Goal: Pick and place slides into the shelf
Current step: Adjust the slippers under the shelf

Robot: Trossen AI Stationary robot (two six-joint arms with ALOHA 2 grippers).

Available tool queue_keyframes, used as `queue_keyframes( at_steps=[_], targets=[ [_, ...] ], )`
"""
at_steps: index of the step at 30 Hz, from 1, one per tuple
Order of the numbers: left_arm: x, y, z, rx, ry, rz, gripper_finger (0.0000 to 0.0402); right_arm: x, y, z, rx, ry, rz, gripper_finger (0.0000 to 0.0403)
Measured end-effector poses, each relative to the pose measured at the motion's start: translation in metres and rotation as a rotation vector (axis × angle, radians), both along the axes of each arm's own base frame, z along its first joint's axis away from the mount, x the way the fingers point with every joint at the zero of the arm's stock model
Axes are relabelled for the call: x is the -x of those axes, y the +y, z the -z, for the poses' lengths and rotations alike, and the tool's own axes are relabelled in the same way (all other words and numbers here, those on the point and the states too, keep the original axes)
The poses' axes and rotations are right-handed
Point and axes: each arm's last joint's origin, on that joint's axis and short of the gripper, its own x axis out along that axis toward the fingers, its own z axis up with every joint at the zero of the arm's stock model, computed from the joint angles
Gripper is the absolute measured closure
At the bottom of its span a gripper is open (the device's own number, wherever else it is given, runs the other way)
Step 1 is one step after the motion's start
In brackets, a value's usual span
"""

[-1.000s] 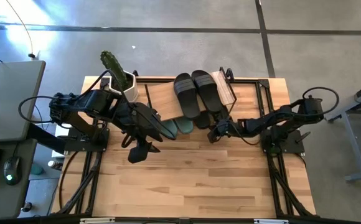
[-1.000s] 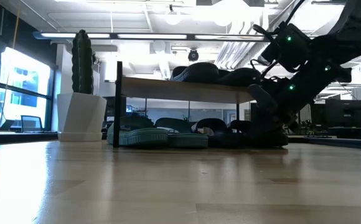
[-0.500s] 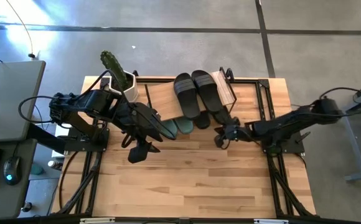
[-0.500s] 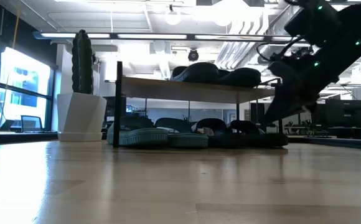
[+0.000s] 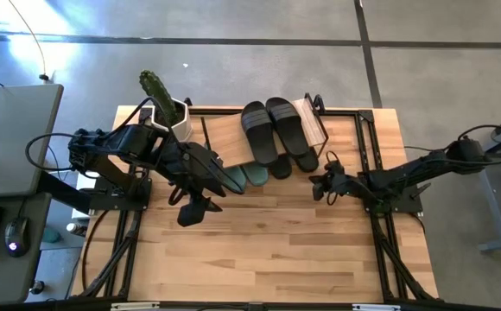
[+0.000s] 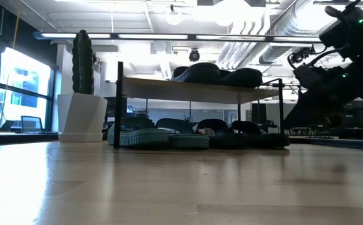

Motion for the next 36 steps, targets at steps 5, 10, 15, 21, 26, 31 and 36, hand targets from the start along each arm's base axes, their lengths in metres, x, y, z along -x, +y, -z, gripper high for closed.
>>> queue_keyframes(
  at_steps=[5, 10, 15, 21, 26, 31, 36],
  targets=[
    [0.0, 0.0, 0.0, 0.0, 0.0, 0.0, 0.0208, 0.005, 0.0, 0.001, 0.024, 0.115, 0.037, 0.0403],
    [0.0, 0.0, 0.0, 0.0, 0.0, 0.0, 0.0208, 0.009, -0.003, 0.001, 0.059, 0.164, 0.12, 0.0403],
    [0.0, 0.0, 0.0, 0.0, -0.001, 0.0, 0.0208, 0.011, -0.006, 0.002, 0.065, 0.17, 0.187, 0.0403],
    [0.0, 0.001, 0.0, -0.019, -0.004, -0.018, 0.0208, 0.012, -0.013, 0.003, 0.059, 0.178, 0.237, 0.0403],
    [0.0, 0.001, 0.0, -0.019, -0.004, -0.018, 0.0208, 0.01, -0.018, 0.002, 0.042, 0.182, 0.223, 0.0403],
    [0.0, 0.001, 0.0, -0.019, -0.004, -0.018, 0.0208, 0.01, -0.019, 0.002, 0.038, 0.188, 0.21, 0.0403],
    [0.0, 0.001, 0.0, -0.017, -0.004, -0.021, 0.0208, 0.009, -0.019, 0.001, 0.046, 0.157, 0.226, 0.0403]
  ],
)
